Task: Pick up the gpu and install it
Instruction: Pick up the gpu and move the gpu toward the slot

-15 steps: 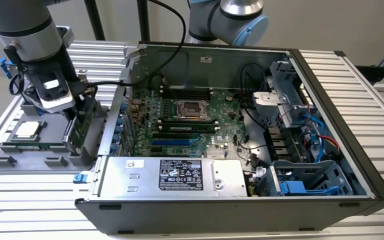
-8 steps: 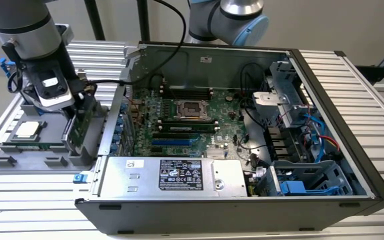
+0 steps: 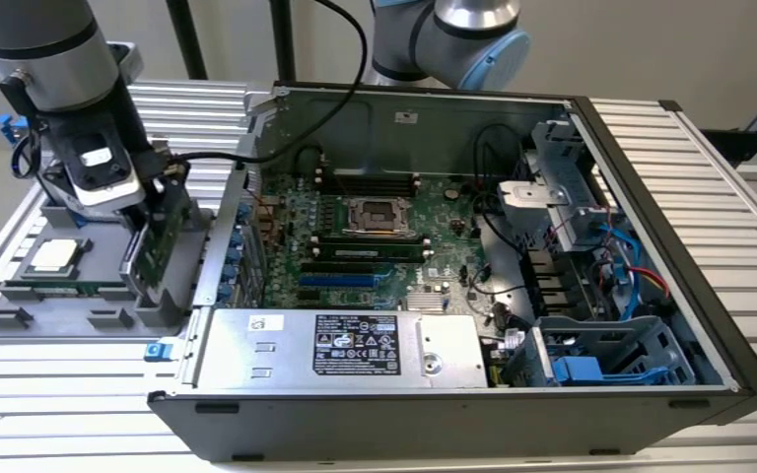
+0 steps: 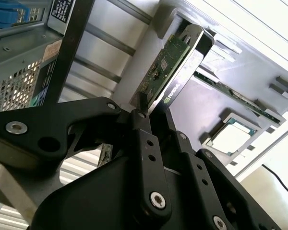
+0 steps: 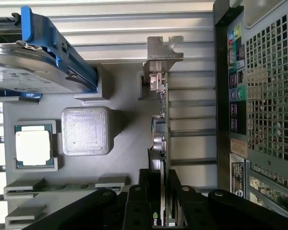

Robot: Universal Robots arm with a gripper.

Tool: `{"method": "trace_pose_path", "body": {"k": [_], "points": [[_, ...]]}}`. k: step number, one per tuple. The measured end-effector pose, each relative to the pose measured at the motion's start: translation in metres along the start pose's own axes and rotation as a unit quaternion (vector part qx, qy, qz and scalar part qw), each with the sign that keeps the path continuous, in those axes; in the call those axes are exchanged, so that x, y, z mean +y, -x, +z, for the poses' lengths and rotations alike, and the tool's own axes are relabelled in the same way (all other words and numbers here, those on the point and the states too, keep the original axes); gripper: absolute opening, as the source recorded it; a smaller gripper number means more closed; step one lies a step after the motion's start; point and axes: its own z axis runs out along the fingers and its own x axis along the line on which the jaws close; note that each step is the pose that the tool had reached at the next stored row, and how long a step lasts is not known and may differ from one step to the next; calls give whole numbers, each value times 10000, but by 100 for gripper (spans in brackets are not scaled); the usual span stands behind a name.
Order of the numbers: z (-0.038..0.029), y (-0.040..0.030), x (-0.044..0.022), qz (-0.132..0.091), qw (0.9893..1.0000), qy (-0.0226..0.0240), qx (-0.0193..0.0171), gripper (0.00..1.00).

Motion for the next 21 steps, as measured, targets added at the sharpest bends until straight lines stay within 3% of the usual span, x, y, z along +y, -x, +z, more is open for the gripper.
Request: {"method": "trace_pose_path", "body": {"k": [21], "points": [[-107,2,5,0,10000,-1,1,0]]}}
